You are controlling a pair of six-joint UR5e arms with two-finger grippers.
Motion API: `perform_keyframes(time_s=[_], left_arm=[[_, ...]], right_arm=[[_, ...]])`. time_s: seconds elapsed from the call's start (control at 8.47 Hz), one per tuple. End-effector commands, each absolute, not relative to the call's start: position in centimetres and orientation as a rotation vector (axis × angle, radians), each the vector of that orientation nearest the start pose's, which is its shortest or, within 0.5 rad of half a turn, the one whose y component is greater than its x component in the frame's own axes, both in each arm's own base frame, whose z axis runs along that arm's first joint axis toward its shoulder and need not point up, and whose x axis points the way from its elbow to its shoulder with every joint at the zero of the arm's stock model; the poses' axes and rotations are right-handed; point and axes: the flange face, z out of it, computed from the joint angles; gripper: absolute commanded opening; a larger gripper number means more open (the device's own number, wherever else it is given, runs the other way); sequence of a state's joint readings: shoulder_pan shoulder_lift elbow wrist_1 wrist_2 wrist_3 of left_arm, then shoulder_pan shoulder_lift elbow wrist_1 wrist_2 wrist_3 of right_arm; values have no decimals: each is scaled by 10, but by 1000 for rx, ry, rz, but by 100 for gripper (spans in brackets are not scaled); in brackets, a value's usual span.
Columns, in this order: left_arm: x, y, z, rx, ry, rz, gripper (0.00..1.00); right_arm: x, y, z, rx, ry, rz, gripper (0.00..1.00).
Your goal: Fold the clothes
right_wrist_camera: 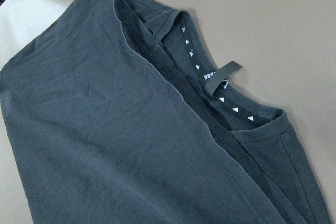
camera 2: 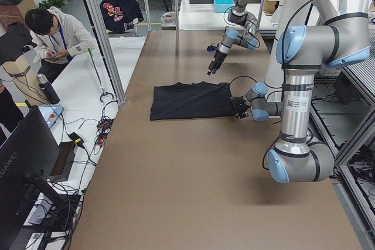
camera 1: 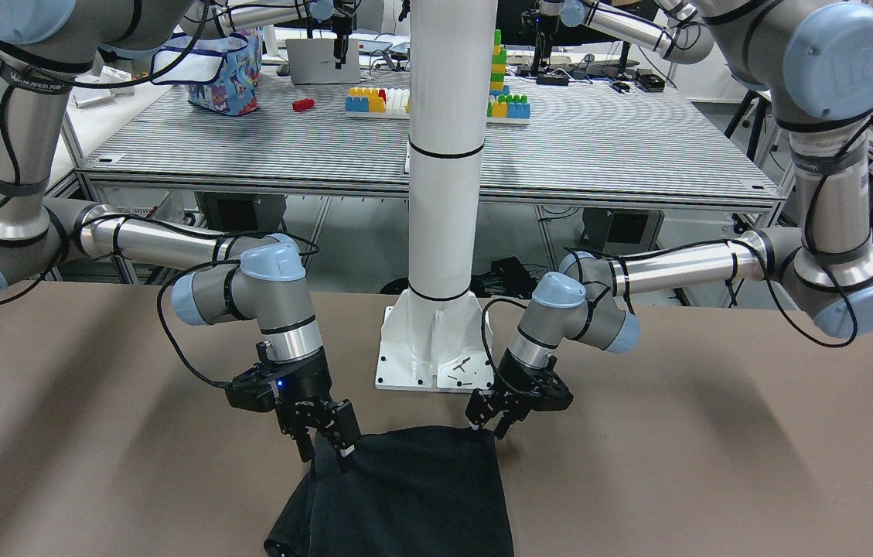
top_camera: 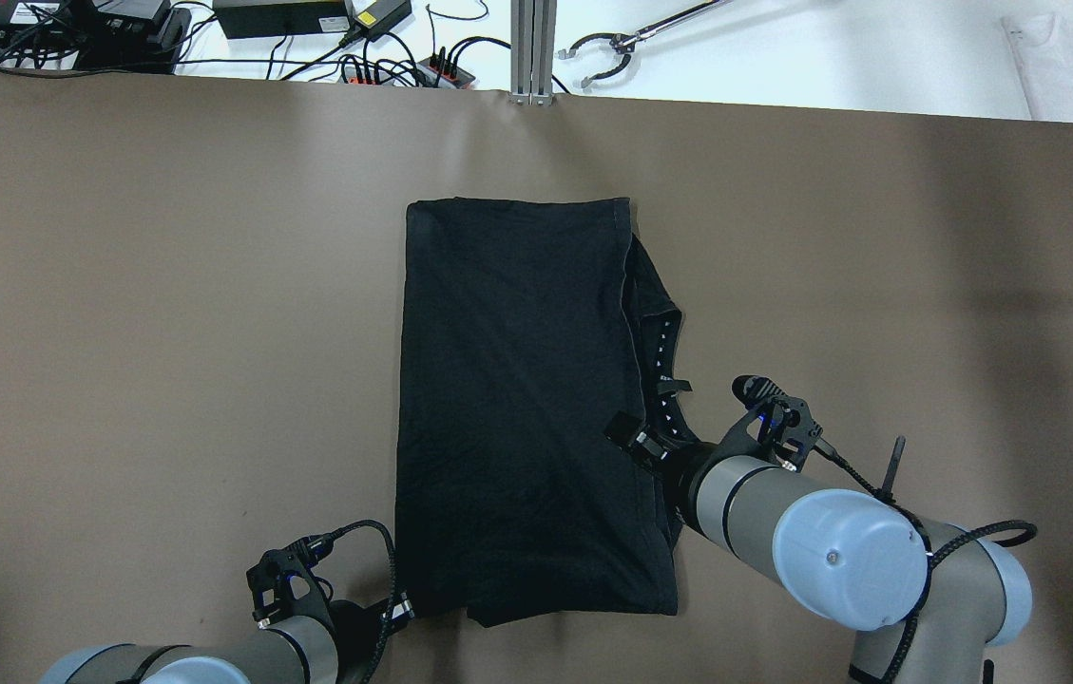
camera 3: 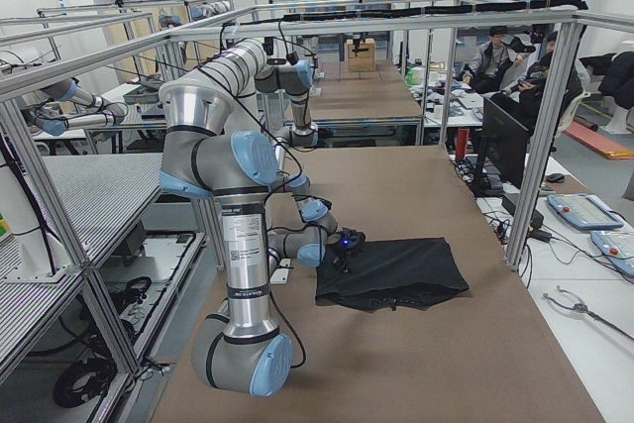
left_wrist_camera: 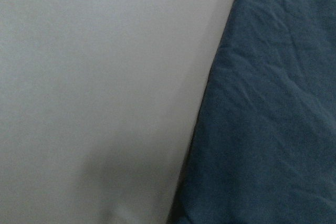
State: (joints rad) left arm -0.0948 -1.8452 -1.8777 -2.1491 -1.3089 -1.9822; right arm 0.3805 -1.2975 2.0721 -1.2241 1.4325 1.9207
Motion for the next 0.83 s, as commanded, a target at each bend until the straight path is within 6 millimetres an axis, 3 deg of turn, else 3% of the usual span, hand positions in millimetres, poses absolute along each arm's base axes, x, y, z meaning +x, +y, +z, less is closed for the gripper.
perform_keyframes(time_s=[0.0,0.12,0.47,0.71], left_arm=[[554,-213,300,52,1201,-602,35],[554,-213,298,56,1205,-605,2],[550,-216,296,74,1210,-606,0],[543,-217,290,77,1222,-597,0]], right_arm=[[-435,-332,252,144,-1143,727,93],[-435,-332,252,144,-1143,727,93],[-435,-332,252,145,-1143,729,93],[-441,-316,274,142,-1098,712,92]])
